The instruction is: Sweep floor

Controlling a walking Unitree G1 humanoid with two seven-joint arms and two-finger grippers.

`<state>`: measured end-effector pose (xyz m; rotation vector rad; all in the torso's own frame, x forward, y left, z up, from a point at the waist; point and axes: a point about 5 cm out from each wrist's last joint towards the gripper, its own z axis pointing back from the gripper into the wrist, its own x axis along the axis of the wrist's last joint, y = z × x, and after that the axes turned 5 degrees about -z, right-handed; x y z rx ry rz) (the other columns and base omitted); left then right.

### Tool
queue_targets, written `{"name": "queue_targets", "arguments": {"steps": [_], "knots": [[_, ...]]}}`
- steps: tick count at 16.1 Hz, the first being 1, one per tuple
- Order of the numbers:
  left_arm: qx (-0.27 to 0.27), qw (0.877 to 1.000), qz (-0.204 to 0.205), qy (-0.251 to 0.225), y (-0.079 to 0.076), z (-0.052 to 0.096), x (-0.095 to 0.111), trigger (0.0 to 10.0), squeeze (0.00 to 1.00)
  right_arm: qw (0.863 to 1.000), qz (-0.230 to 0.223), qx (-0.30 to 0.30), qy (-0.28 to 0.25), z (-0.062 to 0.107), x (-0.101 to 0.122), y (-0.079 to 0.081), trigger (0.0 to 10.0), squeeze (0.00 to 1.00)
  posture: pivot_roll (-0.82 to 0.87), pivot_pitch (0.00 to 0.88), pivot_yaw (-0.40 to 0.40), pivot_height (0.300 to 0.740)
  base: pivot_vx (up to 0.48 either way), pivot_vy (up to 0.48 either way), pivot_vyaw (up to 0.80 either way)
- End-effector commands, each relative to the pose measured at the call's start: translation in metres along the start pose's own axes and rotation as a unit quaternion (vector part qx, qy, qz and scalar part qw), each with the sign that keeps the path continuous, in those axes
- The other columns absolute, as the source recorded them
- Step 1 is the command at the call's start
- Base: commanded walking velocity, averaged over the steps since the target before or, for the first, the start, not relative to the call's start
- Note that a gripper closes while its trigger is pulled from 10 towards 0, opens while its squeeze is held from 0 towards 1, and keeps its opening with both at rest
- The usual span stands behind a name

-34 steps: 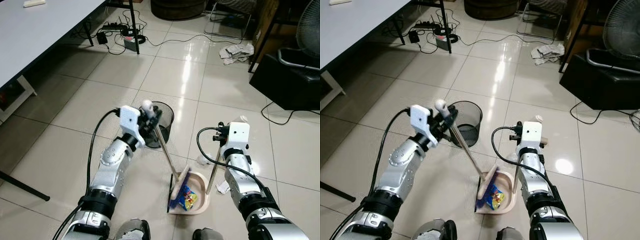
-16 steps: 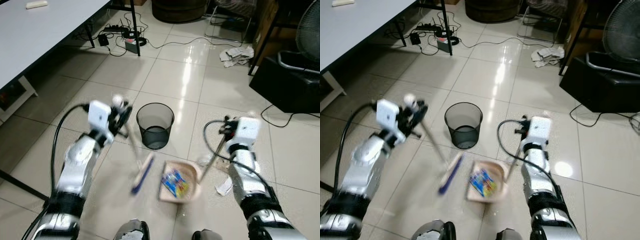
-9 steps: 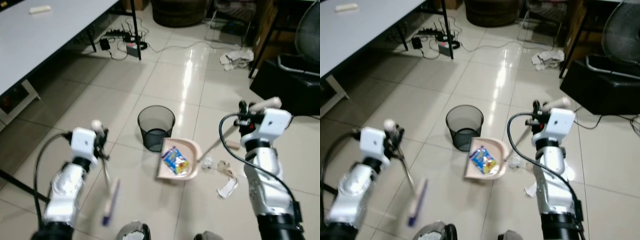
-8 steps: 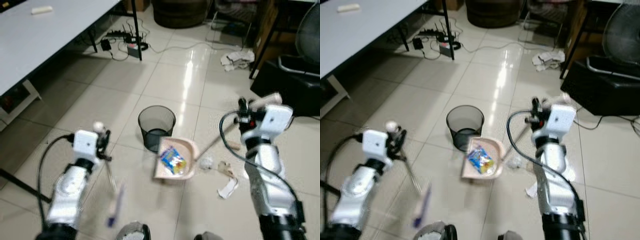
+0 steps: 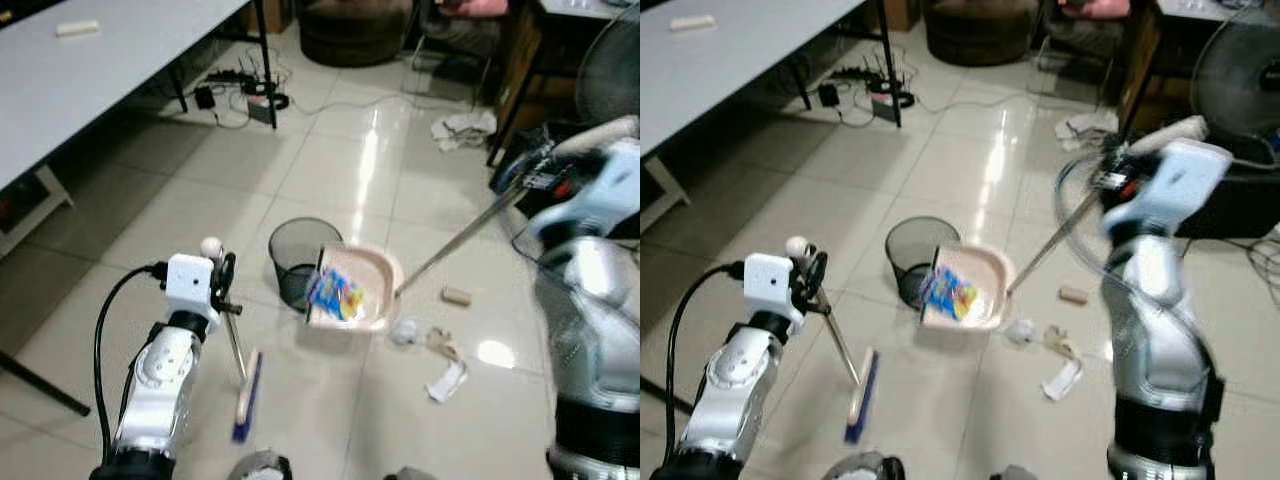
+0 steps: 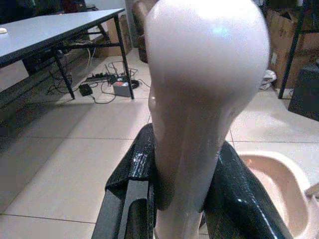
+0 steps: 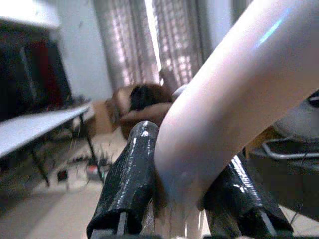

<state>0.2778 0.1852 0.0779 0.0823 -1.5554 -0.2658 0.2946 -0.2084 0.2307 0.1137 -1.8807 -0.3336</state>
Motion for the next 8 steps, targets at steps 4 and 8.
{"name": "queue_targets", "arguments": {"steps": [4,8], "knots": [[0.001,0.999,-0.015,-0.03,0.0,-0.007,0.02,10.0,0.0,0.992,-0.112,-0.027,-0.056,-0.021,0.025,0.0,10.0,0.0,-0.04,0.0,0.042,0.74,0.0,0.0,0.0],[0.008,1.0,-0.011,-0.025,0.002,-0.002,0.019,10.0,0.0,0.993,-0.106,-0.027,-0.053,-0.027,0.026,-0.003,10.0,0.0,-0.03,0.0,0.04,0.74,0.232,0.0,0.0]]}}
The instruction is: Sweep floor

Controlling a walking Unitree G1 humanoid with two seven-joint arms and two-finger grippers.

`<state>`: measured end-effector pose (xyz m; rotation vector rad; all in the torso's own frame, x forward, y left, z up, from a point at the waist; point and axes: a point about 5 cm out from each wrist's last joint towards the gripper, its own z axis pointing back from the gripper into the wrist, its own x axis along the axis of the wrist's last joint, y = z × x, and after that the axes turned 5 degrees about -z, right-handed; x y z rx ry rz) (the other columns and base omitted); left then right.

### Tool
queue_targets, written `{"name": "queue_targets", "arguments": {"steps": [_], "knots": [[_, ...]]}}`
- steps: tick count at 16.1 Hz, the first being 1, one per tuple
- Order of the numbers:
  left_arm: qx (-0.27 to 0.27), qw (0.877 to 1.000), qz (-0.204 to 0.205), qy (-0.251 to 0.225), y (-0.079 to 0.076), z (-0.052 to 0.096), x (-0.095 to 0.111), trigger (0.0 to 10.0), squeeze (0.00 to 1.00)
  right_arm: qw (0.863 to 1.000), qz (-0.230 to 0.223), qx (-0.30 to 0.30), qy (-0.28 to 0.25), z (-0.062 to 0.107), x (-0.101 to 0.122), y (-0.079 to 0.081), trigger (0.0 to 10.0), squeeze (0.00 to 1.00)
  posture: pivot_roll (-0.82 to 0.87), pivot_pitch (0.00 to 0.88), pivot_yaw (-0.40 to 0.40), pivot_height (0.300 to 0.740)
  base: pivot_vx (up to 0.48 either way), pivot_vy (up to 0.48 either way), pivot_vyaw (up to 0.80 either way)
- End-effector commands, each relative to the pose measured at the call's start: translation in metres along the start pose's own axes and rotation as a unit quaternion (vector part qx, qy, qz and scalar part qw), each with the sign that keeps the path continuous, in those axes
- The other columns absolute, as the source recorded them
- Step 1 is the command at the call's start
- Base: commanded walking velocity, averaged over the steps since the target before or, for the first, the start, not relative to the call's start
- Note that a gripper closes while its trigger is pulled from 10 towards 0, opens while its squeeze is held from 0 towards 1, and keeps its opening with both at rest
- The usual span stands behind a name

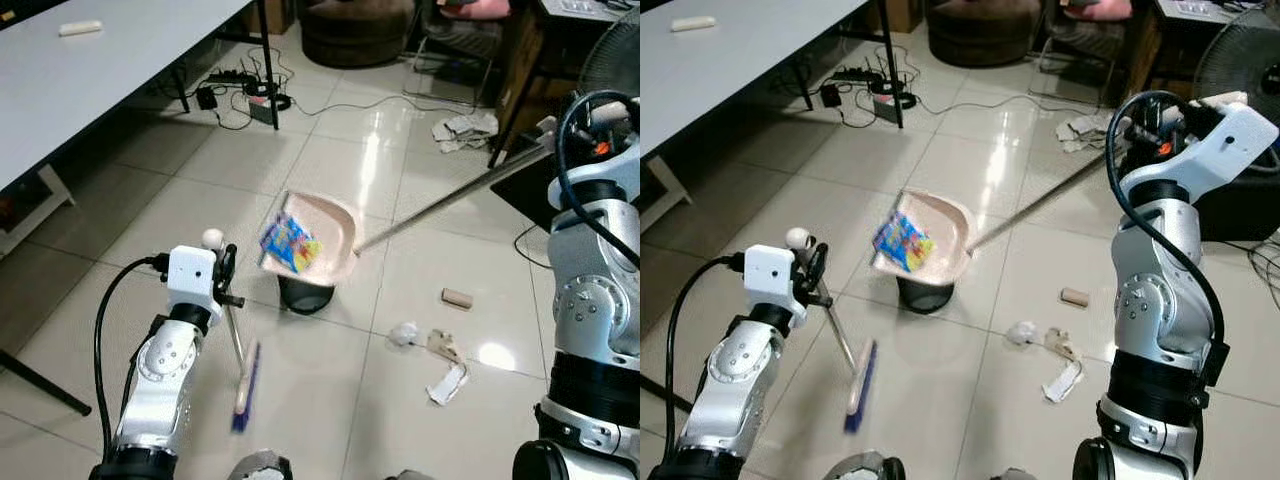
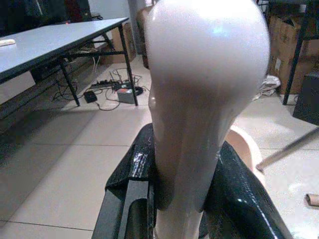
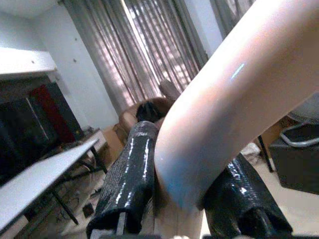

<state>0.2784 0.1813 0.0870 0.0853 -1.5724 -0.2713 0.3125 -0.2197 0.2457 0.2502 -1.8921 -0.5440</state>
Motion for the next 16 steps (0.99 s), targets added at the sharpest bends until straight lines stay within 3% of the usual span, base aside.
{"name": "queue_targets", "arguments": {"steps": [1,16], "knots": [[0.005,1.0,-0.008,-0.017,0.0025,-0.0014,0.0097,10.0,0.0,0.999,-0.003,0.016,-0.032,-0.0044,0.0137,0.0062,10.0,0.0,-0.03,0.0,0.04,0.74,0.364,0.0,0.0],[0.0,1.0,-0.011,-0.022,0.0,-0.005,0.0154,10.0,0.0,1.0,-0.008,0.013,-0.018,-0.0034,0.0068,0.0039,10.0,0.0,-0.03,0.0,0.037,0.74,0.382,0.0,0.0]]}}
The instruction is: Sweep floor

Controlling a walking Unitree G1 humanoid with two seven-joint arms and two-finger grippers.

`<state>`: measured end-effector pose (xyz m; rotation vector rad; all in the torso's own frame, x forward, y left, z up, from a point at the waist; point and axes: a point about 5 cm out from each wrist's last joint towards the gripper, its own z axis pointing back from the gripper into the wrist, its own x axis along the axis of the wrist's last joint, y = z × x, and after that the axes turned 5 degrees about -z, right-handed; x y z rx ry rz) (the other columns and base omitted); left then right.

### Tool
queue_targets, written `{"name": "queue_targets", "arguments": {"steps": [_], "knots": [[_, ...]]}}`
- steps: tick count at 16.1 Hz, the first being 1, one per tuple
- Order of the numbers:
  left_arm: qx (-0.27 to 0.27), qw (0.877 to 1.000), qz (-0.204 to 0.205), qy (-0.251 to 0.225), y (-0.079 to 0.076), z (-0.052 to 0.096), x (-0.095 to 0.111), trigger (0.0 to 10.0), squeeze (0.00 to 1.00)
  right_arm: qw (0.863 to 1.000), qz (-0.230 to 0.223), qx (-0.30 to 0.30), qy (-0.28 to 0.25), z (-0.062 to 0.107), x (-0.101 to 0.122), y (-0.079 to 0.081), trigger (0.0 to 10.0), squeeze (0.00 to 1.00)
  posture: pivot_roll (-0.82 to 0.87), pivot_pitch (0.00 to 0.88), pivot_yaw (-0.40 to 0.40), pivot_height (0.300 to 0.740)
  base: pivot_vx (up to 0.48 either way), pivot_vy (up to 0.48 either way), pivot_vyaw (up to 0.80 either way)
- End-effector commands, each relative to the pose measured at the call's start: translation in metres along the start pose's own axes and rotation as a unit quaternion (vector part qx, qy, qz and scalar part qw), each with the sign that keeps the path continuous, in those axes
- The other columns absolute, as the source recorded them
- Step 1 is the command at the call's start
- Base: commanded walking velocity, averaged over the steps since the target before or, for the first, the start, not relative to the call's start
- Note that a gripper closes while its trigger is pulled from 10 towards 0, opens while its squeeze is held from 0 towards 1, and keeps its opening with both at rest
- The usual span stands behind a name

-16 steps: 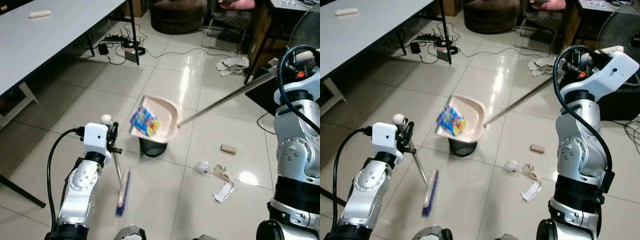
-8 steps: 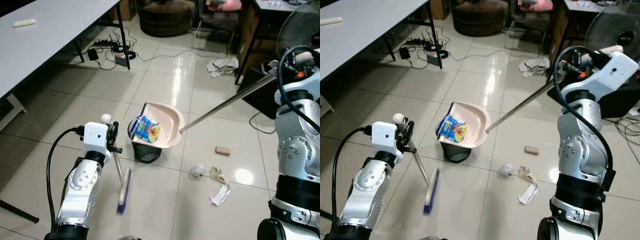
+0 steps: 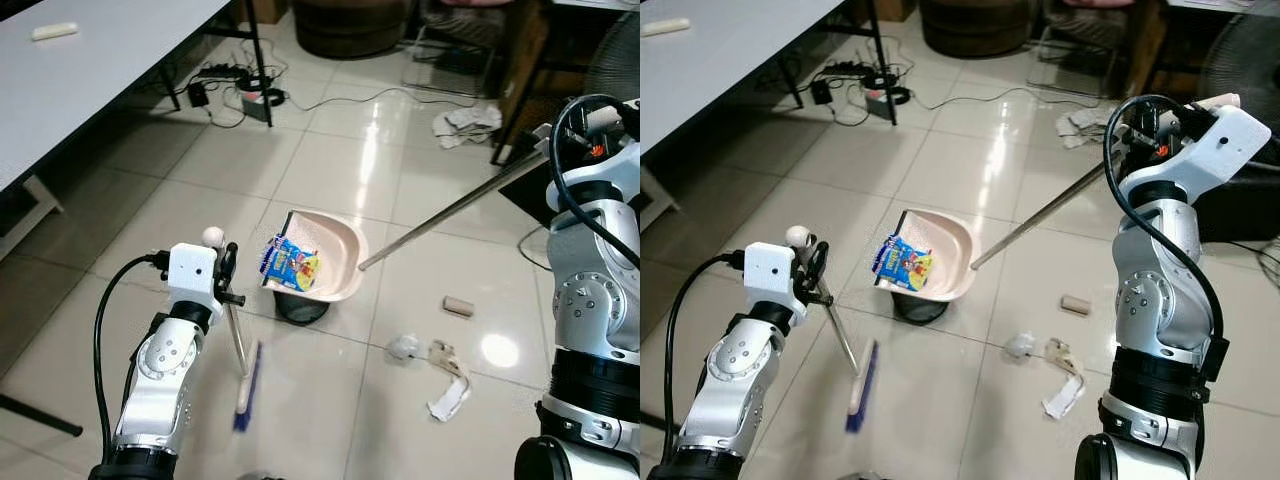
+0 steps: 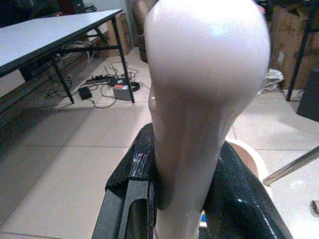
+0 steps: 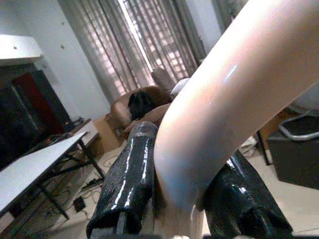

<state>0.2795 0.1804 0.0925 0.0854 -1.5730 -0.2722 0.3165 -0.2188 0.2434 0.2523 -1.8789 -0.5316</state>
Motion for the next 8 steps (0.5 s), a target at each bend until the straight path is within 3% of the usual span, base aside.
{"name": "queue_targets", "arguments": {"steps": [1,8], "knots": [[-0.002,1.0,-0.009,-0.022,-0.0013,-0.0039,0.0101,10.0,0.0,1.0,-0.011,0.01,-0.026,-0.0003,0.0105,0.0038,10.0,0.0,-0.03,0.0,0.038,0.74,0.39,0.0,0.0],[-0.011,1.0,-0.016,-0.022,-0.0024,-0.0045,0.0102,10.0,0.0,1.0,-0.007,0.002,-0.025,0.0023,0.0095,0.0001,10.0,0.0,-0.03,0.0,0.042,0.74,0.391,0.0,0.0]]}}
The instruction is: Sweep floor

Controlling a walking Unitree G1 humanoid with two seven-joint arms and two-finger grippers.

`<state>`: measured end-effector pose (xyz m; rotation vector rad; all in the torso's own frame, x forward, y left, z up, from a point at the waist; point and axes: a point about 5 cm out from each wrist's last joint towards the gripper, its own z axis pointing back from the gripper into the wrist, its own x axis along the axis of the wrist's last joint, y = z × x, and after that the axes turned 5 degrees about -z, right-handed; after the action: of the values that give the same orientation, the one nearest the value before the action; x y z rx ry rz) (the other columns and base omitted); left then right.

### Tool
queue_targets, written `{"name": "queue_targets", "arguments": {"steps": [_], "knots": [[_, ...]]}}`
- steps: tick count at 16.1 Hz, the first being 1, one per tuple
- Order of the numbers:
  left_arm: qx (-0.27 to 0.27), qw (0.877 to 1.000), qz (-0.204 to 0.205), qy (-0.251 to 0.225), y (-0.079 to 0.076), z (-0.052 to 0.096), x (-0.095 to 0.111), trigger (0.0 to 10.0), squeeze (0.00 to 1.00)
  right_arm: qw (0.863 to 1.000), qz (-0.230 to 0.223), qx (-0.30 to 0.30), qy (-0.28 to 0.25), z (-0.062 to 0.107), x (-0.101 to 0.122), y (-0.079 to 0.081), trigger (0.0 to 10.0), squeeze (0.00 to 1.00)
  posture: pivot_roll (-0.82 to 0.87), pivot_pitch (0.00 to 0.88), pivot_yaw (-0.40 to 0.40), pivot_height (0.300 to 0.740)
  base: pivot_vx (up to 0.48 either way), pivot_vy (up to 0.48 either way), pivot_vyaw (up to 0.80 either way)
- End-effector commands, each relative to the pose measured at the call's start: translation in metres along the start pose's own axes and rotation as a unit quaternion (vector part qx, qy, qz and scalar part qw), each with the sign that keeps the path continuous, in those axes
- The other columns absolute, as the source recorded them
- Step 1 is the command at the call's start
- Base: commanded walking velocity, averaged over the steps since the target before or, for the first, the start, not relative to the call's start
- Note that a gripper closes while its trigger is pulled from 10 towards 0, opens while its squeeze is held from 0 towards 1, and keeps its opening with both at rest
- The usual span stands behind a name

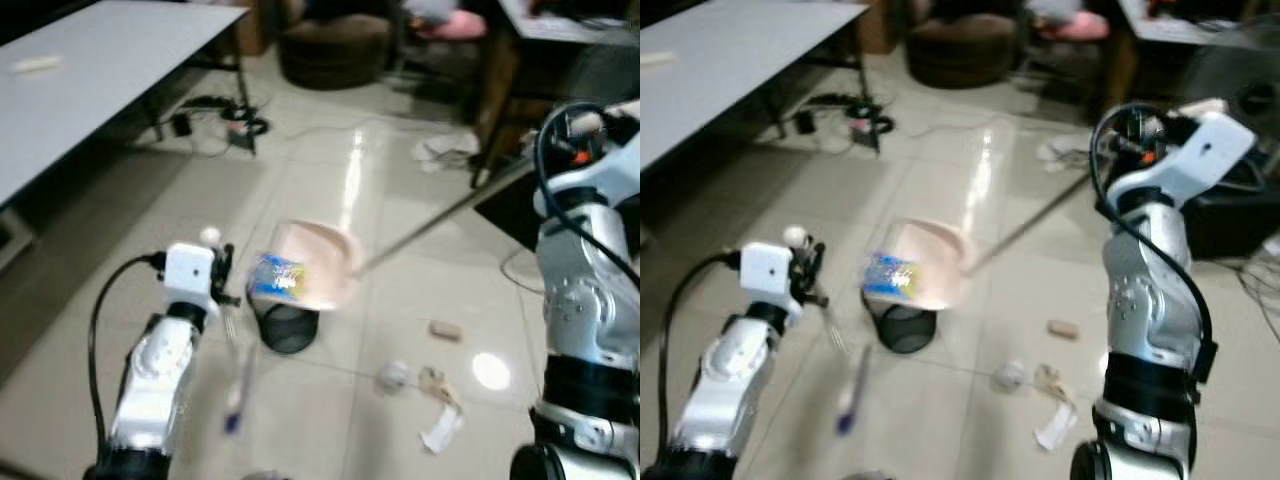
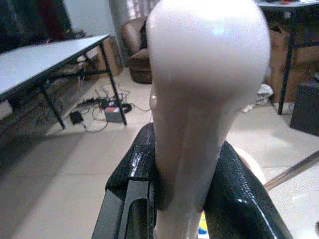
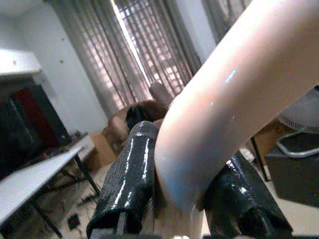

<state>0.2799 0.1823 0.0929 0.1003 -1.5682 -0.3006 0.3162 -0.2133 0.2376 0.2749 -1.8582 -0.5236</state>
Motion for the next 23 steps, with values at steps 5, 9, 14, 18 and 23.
{"name": "queue_targets", "arguments": {"steps": [5,9,14,18,23], "knots": [[-0.002,1.0,-0.004,-0.02,-0.001,-0.003,0.009,10.0,0.0,0.999,-0.003,-0.01,-0.042,-0.001,0.018,-0.006,10.0,0.0,-0.02,0.0,0.04,0.74,0.391,0.0,0.0],[0.001,1.0,-0.007,-0.018,0.0,-0.003,0.008,10.0,0.0,0.999,-0.003,-0.014,-0.039,-0.002,0.016,-0.009,10.0,0.0,-0.01,0.0,0.041,0.74,0.39,0.0,0.0],[-0.016,1.0,0.001,-0.014,-0.002,-0.001,0.004,10.0,0.0,0.999,0.004,-0.012,-0.05,-0.001,0.022,-0.008,10.0,0.0,-0.01,0.0,0.045,0.74,0.301,0.0,0.0],[-0.082,0.996,-0.032,0.035,-0.011,0.009,-0.022,10.0,0.0,0.99,0.081,-0.025,-0.116,-0.002,0.06,-0.022,10.0,0.0,-0.02,0.0,0.05,0.74,0.0,0.0,0.0],[-0.136,0.99,-0.024,0.03,-0.018,0.011,-0.025,10.0,0.0,0.936,0.321,-0.14,-0.039,0.013,0.049,-0.086,10.0,0.0,-0.03,0.0,0.051,0.74,0.0,0.0,0.0]]}}
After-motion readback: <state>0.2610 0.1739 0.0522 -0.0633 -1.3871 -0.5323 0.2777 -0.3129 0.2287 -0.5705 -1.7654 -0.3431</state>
